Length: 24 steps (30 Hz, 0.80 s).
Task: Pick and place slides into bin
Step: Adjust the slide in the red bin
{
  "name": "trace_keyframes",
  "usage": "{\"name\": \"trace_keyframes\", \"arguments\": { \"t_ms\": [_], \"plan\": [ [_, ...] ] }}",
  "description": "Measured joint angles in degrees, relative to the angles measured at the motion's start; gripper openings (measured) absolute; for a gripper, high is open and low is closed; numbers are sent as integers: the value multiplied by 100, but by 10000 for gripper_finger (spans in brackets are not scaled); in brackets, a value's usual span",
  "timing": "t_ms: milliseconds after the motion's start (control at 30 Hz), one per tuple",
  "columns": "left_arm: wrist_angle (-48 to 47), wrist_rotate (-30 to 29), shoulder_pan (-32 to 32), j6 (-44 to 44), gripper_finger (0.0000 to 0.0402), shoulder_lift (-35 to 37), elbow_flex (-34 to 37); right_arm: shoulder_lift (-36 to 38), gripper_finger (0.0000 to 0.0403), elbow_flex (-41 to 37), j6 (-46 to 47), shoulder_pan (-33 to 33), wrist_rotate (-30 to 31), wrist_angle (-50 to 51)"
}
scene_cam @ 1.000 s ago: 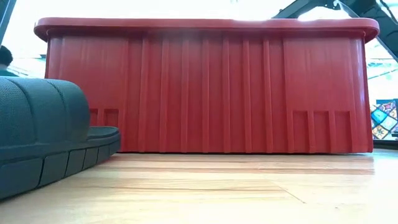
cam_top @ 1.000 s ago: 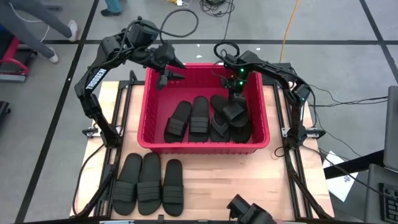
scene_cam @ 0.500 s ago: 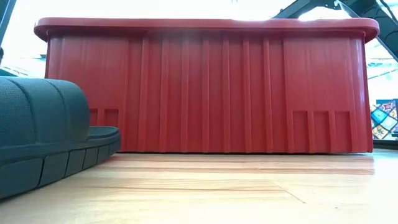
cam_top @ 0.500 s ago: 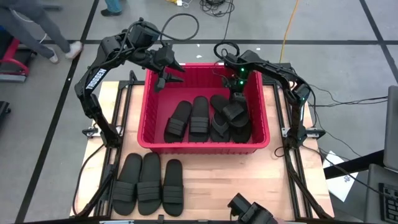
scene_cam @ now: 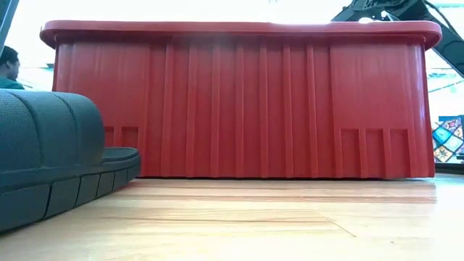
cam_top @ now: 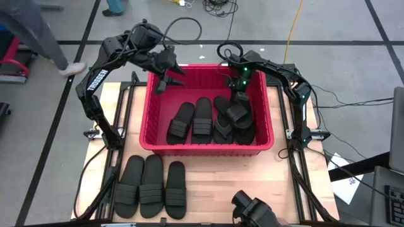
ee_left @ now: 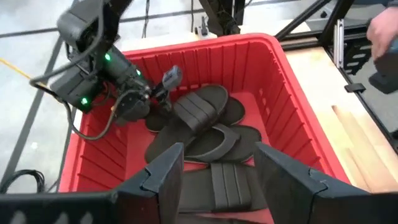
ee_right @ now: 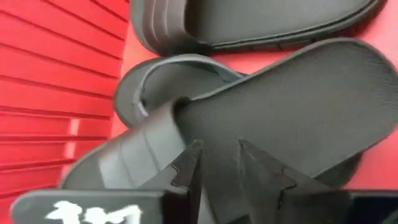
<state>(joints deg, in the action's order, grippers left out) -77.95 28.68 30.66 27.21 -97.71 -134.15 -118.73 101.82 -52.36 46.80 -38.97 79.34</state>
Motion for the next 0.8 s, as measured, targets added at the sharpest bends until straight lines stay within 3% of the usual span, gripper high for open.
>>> {"name": "trace_keyframes", "arguments": {
  "t_ms": [533, 800],
  "plan": [
    [-173, 189, 2, 160, 191, 0, -1, 87, 226, -37, 365, -112, 136, -138],
    [-208, 191, 13, 160, 191, 0, 0, 82, 234, -48, 363, -369, 123, 87]
  ]
}}
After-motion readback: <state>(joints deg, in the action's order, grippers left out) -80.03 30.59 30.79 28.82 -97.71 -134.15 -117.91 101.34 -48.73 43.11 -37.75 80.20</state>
